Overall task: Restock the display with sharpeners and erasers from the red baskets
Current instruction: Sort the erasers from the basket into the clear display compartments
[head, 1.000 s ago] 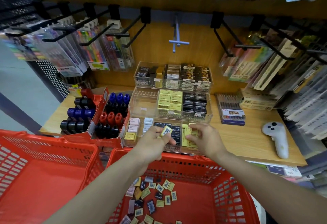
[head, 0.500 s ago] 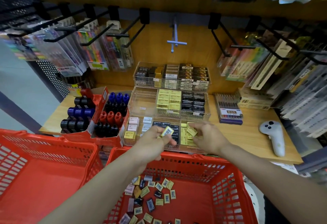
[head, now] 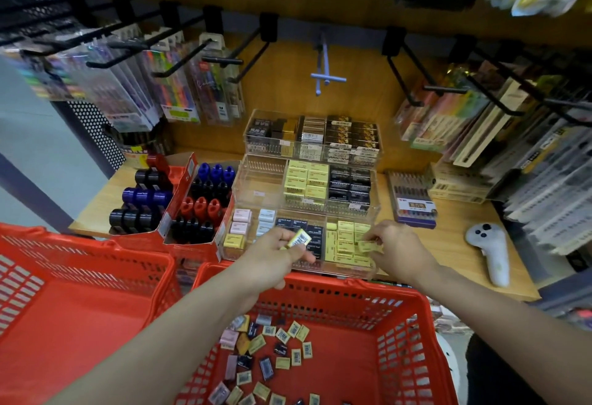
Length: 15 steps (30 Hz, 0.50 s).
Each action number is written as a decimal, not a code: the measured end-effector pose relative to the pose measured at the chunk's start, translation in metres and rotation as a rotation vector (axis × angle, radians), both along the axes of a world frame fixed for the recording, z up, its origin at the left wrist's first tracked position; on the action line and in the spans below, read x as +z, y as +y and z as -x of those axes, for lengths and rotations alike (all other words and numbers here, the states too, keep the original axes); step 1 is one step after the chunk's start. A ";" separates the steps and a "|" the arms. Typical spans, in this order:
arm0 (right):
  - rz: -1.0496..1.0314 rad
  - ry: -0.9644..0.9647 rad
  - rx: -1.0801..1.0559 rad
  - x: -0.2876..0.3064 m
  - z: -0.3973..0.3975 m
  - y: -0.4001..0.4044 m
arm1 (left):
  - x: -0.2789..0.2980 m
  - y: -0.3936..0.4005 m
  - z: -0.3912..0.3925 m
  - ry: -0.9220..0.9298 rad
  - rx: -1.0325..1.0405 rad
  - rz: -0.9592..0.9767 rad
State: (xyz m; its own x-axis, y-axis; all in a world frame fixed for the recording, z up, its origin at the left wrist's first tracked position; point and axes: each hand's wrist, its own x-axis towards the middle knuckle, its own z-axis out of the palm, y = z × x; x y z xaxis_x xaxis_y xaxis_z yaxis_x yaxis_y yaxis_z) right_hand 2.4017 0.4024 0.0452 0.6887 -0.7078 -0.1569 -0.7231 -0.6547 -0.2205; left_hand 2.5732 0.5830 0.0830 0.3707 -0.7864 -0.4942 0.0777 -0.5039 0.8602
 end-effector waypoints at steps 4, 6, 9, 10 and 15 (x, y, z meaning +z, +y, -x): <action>0.016 0.024 0.026 -0.004 0.000 0.004 | 0.002 0.001 0.002 -0.005 -0.013 0.007; 0.042 0.032 0.019 -0.006 -0.001 0.006 | 0.002 0.001 0.003 -0.013 -0.012 0.006; 0.139 0.045 -0.012 -0.009 -0.001 0.008 | 0.001 0.000 0.005 -0.024 -0.030 0.005; 0.159 0.040 -0.024 -0.011 -0.001 0.008 | 0.001 0.000 0.006 -0.021 -0.035 0.003; 0.148 -0.048 -0.082 -0.018 -0.002 0.011 | 0.000 -0.001 0.007 -0.032 -0.044 -0.007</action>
